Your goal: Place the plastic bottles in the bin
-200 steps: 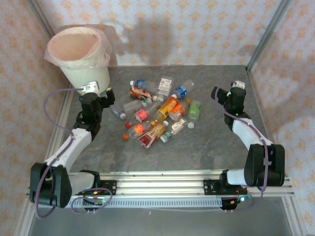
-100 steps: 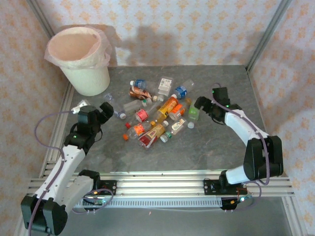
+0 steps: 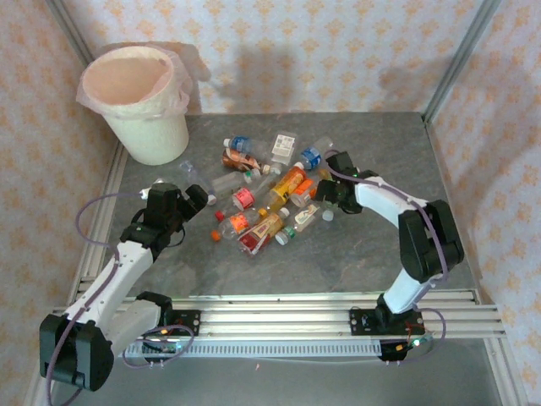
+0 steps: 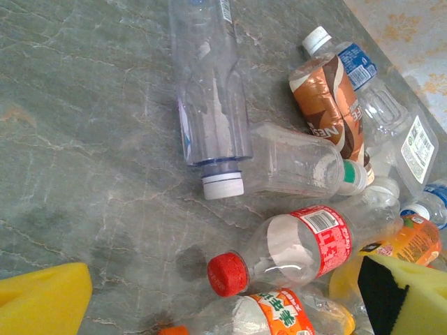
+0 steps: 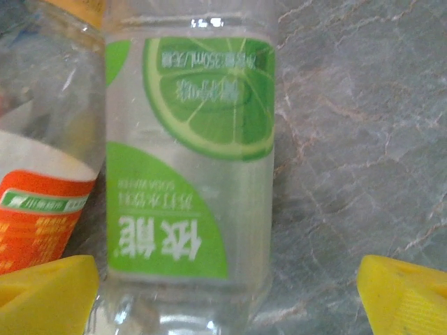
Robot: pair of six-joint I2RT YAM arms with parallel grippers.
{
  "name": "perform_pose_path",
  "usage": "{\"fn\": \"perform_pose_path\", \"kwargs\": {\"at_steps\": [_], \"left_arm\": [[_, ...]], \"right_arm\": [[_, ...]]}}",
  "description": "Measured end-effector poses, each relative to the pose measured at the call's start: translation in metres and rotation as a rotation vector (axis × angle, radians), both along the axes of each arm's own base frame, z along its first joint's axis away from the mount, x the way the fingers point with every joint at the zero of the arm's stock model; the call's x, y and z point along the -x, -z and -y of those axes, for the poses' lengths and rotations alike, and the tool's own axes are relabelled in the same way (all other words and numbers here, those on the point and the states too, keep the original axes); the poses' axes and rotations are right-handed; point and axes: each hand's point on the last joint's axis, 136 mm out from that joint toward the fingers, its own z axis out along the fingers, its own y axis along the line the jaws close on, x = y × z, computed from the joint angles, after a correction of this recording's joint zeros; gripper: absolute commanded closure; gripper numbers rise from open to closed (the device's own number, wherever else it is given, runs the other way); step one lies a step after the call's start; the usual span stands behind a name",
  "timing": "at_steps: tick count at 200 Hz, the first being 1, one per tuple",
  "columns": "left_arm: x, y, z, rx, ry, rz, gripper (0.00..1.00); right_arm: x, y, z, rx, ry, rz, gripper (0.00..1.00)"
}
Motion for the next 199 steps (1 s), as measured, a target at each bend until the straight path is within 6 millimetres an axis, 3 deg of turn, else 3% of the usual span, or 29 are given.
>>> {"fn": "perform_pose_path", "kwargs": {"at_steps": [50,92,153,174,199], "left_arm": [[-0.002,0.002,0.007,0.010,0.026,-0.004,0.00],[-0.004,-0.001,0.014,0.025,0.051,0.011,0.00],[-0.022,-0.020,0.043,0.077,0.139,0.045,0.00],[-0.032,-0.030,0.060,0.113,0.184,0.053,0.00],[-0.046,-0.056,0.091,0.162,0.268,0.086,0.00]], "right_arm": [[-0.012,0.015,0.003,0.040,0.019,-0.005,0.22],[-0.023,0.015,0.000,0.030,0.018,0.047,0.36],[-0.027,0.008,0.007,0.062,0.013,0.118,0.42],[-0.020,-0.018,0.008,0.039,-0.004,0.197,0.46],[-0.020,-0.092,-0.007,-0.083,-0.083,0.409,0.48]]}}
